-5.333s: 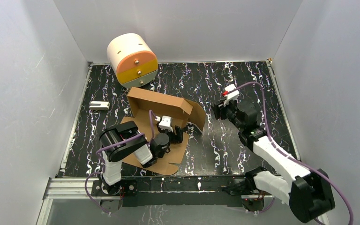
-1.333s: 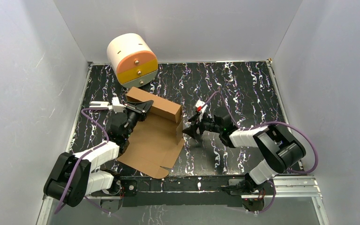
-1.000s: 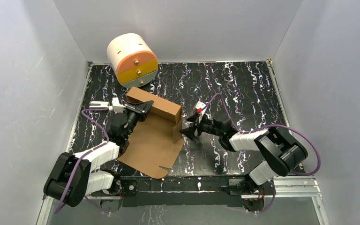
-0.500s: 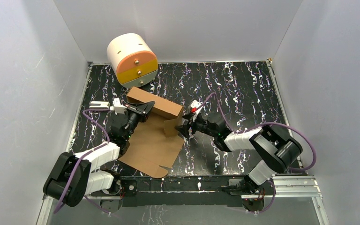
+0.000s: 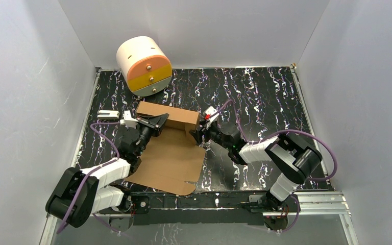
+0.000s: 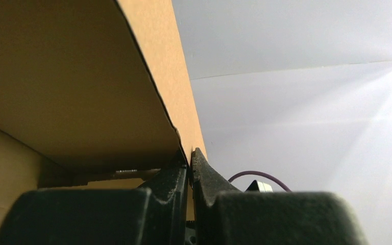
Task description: Fold the paper box
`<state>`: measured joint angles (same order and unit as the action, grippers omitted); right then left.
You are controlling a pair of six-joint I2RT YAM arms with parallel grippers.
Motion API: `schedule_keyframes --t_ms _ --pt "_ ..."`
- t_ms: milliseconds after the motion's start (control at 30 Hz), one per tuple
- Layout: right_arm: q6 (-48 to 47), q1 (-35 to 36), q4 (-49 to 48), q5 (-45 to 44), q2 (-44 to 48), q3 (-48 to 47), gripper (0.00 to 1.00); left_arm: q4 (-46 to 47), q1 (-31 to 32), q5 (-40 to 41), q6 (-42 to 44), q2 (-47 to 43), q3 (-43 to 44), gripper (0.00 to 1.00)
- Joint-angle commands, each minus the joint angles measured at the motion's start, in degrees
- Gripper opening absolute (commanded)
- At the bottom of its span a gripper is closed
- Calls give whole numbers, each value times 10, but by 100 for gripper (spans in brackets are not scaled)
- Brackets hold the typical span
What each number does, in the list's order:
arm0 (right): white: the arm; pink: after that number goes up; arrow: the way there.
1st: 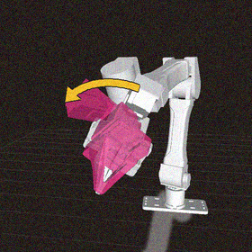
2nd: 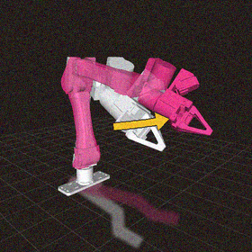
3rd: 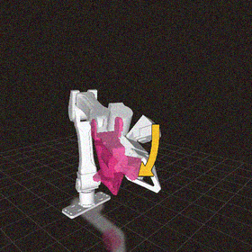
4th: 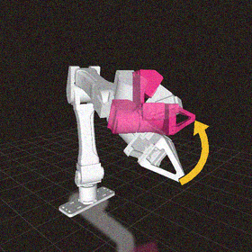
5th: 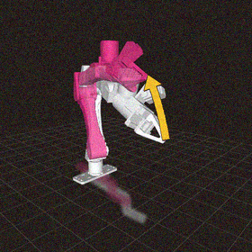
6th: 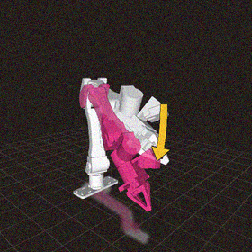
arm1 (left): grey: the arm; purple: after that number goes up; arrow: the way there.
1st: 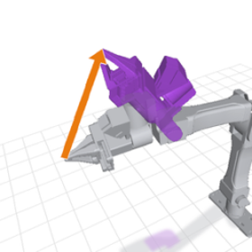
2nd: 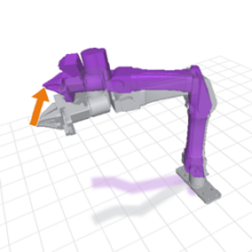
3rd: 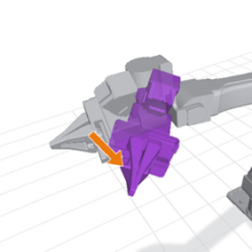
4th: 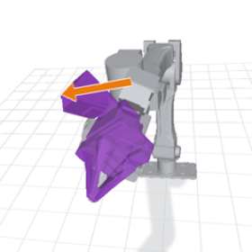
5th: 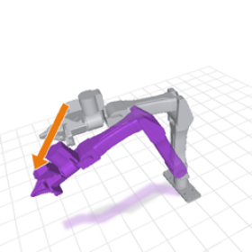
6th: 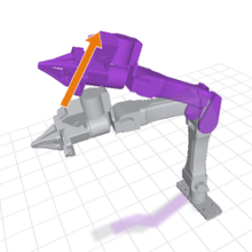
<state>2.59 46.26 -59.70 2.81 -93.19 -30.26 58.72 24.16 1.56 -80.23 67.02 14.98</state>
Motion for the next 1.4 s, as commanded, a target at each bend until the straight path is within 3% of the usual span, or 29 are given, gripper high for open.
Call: schedule_keyframes --t_ms 0,567,667,800,933,1133,1233,1367 --pt "-15 -4 -41 -73 -7 -45 67 -12 15 -28 9 -15 -16 0" --pt "-73 -4 7 -156 -9 -66 36 -13 62 -29 12 -38 -21 0" --pt "-84 -4 14 -163 -8 -66 32 -16 62 -40 13 -49 -26 6" --pt "-96 -6 16 -157 -8 -61 27 -39 62 -57 29 -86 -32 26" --pt "-106 -12 27 -137 -12 -64 25 -151 61 -72 78 -153 -15 44" --pt "-108 -24 30 -96 -9 -56 30 -408 61 -46 189 -285 53 61" --pt "-110 -29 26 -65 -10 -51 32 -556 61 -2 280 -316 131 68" --pt "-117 -33 23 -32 -13 -47 33 -707 60 55 405 -289 263 72"
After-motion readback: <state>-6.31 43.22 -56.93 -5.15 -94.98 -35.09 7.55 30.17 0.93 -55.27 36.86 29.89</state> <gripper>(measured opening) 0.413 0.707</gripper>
